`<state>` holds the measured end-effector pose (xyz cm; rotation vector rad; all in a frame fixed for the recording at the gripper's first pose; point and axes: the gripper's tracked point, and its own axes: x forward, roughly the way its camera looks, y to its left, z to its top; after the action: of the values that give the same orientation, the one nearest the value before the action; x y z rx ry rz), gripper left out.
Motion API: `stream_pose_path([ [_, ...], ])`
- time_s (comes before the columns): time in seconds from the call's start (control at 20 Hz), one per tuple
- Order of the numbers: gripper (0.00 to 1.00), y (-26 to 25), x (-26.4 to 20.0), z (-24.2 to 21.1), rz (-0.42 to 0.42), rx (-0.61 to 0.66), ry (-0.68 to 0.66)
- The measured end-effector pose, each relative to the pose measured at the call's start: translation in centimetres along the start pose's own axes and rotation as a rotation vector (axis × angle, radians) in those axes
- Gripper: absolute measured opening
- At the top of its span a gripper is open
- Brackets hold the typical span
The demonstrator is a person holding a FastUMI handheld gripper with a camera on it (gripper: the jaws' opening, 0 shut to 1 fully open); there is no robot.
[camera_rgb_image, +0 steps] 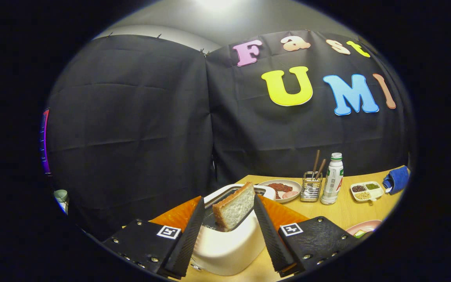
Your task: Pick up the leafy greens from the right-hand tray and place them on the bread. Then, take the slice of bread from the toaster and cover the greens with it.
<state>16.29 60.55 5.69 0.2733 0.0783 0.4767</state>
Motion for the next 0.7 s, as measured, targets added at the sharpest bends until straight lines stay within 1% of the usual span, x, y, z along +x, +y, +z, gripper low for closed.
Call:
stream_pose_path([
  [0.1,0.72,0.2,0.9,-0.3,0.003,0.014,0.011],
  [0.25,0.72,-0.3,1.8,-1.0,-0.021,-0.004,0.031],
  [0.3,0.72,-1.0,2.0,-1.6,-0.046,-0.008,0.047],
  [0.4,0.33,-1.2,2.0,-1.7,-0.05,-0.01,0.054],
  [0.5,0.33,-1.5,1.7,-1.1,-0.06,0.01,0.048],
  [0.55,0.1,-1.3,1.4,-1.3,-0.046,0.025,0.053],
  [0.7,0.1,-1.0,0.8,0.2,-0.011,0.05,0.028],
])
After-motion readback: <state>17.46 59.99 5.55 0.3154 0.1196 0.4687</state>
